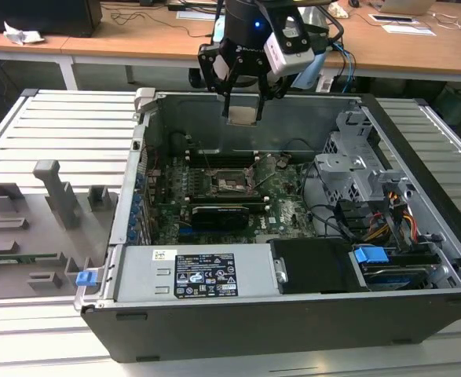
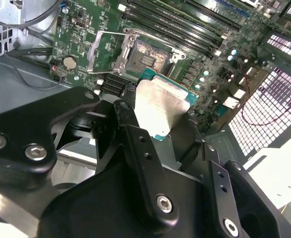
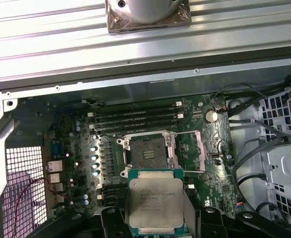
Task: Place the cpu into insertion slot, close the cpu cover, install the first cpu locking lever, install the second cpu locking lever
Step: 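Place the cpu into insertion slot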
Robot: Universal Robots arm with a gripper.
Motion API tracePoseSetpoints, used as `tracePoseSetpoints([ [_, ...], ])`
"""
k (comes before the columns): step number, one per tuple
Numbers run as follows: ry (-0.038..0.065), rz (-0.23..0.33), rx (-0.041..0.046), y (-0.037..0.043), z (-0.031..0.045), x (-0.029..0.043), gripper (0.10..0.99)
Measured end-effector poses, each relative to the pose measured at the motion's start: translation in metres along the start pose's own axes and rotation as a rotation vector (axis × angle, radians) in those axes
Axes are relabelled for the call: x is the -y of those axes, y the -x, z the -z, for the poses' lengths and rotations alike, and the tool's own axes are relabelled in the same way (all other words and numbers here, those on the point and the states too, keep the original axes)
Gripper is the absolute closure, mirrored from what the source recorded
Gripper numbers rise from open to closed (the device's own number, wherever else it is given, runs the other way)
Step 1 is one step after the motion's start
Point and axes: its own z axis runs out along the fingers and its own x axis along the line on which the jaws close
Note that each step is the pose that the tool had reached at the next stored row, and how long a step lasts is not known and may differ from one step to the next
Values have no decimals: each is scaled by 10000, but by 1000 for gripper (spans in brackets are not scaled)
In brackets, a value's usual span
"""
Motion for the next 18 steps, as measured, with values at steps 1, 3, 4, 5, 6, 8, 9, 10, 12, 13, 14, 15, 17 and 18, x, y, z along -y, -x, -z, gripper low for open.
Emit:
tracePoseSetpoints([
  [1,0,-15,1,0,0,0,561],
  [3,1,-41,4,0,0,0,561],
  [4,1,-57,5,0,0,0,561],
  [5,2,-70,6,0,0,0,561],
  [6,2,-100,9,0,0,0,561],
  [8,3,-135,12,0,0,0,561],
  [9,2,-152,13,0,0,0,561],
  [10,3,-167,15,0,0,0,561],
  [12,4,-202,18,0,0,0,561],
  [13,4,-223,20,0,0,0,561],
  [14,4,-240,21,0,0,0,561],
  [15,6,-269,24,0,0,0,561],
  [17,6,-305,27,0,0,0,561],
  [18,6,-324,29,0,0,0,561],
])
